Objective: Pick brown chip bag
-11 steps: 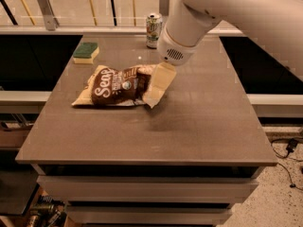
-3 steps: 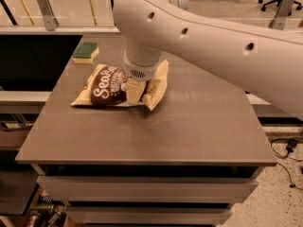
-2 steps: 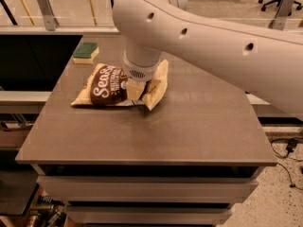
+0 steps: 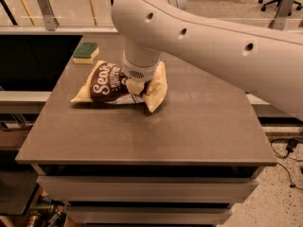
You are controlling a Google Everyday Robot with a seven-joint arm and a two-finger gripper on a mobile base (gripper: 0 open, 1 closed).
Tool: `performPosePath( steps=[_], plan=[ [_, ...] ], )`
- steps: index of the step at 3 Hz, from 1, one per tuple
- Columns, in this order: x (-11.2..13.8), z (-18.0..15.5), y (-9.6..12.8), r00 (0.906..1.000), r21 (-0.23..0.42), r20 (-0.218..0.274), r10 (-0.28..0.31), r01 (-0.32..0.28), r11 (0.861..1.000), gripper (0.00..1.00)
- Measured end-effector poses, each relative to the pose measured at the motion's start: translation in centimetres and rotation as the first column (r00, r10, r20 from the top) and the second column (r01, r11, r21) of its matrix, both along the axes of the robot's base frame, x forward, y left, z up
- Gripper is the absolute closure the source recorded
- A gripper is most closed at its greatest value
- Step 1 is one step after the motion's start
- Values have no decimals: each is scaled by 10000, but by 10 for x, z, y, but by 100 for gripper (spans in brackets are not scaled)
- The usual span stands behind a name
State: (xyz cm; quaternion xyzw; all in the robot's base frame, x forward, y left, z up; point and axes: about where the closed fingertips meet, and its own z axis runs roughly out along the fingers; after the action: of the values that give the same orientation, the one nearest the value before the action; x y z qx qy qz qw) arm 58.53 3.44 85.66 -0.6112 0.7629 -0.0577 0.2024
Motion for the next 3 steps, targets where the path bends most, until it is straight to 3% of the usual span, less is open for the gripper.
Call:
performPosePath(
  steps=[1, 3],
  plan=[
    [0, 8, -6, 9997, 316, 172, 187, -192, 9993, 100],
    [7, 61, -33, 9898, 1203, 1276, 640, -795, 9895, 100]
  ],
)
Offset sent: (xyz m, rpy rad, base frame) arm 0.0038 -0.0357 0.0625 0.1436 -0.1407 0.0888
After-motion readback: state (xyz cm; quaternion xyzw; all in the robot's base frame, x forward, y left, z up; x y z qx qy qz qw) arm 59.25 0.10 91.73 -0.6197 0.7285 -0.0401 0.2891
